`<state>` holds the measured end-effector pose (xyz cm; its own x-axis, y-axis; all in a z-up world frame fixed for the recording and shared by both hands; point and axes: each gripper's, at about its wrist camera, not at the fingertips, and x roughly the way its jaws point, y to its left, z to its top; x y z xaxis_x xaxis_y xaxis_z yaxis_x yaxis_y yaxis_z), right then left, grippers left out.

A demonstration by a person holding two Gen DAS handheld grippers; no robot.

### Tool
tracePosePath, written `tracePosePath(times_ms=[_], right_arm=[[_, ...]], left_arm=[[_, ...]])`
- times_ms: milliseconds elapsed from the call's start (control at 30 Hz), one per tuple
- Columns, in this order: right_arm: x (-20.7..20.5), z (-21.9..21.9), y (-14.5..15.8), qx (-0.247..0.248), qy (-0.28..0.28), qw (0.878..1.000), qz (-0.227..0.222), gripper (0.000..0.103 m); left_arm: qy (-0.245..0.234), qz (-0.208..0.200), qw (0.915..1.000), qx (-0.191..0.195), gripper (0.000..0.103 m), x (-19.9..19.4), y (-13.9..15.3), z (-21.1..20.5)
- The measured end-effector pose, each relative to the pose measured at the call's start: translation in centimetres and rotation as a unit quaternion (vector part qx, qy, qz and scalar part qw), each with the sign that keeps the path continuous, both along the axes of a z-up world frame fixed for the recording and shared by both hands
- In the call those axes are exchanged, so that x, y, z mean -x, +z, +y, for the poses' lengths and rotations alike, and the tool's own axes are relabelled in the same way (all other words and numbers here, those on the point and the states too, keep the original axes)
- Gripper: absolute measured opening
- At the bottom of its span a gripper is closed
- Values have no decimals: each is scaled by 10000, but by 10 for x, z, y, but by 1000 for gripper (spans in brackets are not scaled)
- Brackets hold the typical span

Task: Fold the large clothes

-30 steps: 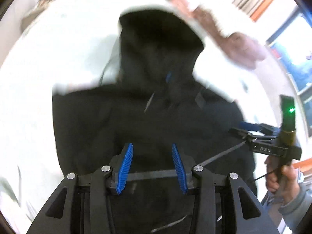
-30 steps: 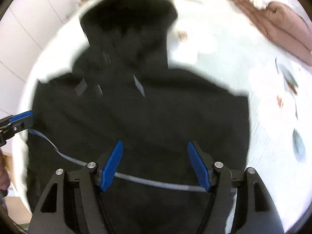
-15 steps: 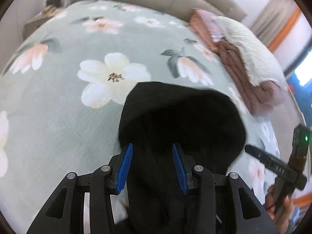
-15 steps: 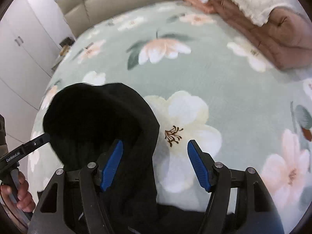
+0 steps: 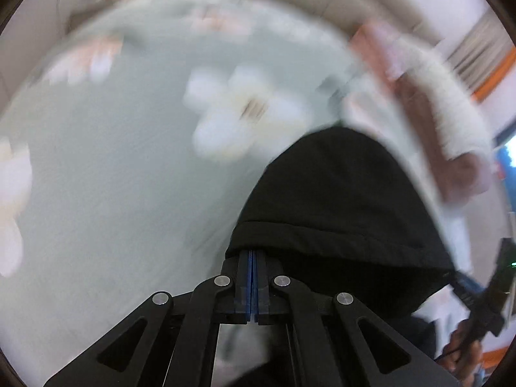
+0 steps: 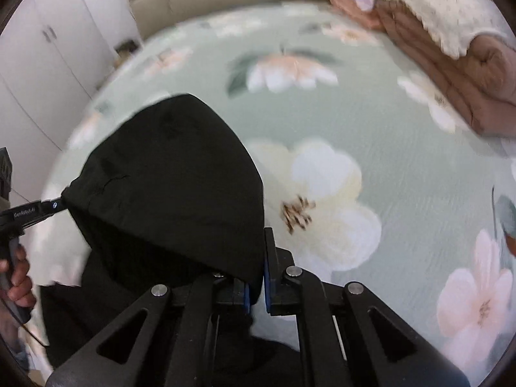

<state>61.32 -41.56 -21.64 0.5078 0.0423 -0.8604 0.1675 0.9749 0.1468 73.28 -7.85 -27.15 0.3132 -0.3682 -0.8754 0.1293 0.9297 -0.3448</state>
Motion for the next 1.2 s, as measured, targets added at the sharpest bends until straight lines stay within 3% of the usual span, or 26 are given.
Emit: tracePosePath(times_ms=[67, 133, 200, 300, 367, 467, 500, 567, 633, 733, 900, 1000, 1067, 1133, 1200], right_arm=[[-9, -11, -29, -223, -101, 9992, 315, 7], [-10, -23, -48, -706, -184, 9963, 460, 9], [-5, -30, -46, -874, -227, 9949, 443, 31], [14, -35, -26, -822, -103, 9960, 348, 37], [30, -33, -7, -708, 53, 9972, 243, 40], [51, -26, 29, -524, 309, 9981, -31, 47], [54, -21, 40, -469, 388, 9981, -117, 49], [47, -11, 61, -224, 525, 9979, -309, 49], [29, 3, 75, -83, 651, 9967, -482, 49], [0, 21, 73, -4, 709, 9957, -593, 50], [-36, 38, 11, 108, 866, 9962, -52, 50], [-35, 36, -40, 234, 860, 9950, 456, 48], [-30, 36, -36, 276, 900, 9951, 314, 48], [-32, 37, -20, 318, 904, 9949, 322, 48], [-39, 41, 12, 230, 982, 9947, -184, 49]], left_arm=[[-254, 331, 9991, -69, 1, -1, -37, -4], [-406, 32, 9991, -116, 1, 6, -28, -5], [-598, -106, 9977, -292, 2, 16, -17, -4], [-910, -424, 9922, -737, 5, 42, 4, 3], [-1030, -626, 9892, -836, 5, 62, 26, 12], [-1140, -1213, 9836, -698, 6, 79, 71, 15], [-1124, -1438, 9820, -495, 9, 76, 88, 10], [-1189, -1602, 9797, -180, 15, 63, 103, -4], [-1202, -1745, 9772, -140, 17, 49, 109, -27], [-1167, -1433, 9828, -11, 17, 29, 80, -54], [-940, -199, 9953, 90, 17, 22, -7, -54], [-539, -91, 9935, 1000, 16, 28, -24, -27], [-446, -29, 9900, 1338, 16, 27, -29, -17], [-446, -127, 9894, 1376, 16, 32, -29, -15], [-515, -251, 9906, 1244, 16, 38, -28, -19]])
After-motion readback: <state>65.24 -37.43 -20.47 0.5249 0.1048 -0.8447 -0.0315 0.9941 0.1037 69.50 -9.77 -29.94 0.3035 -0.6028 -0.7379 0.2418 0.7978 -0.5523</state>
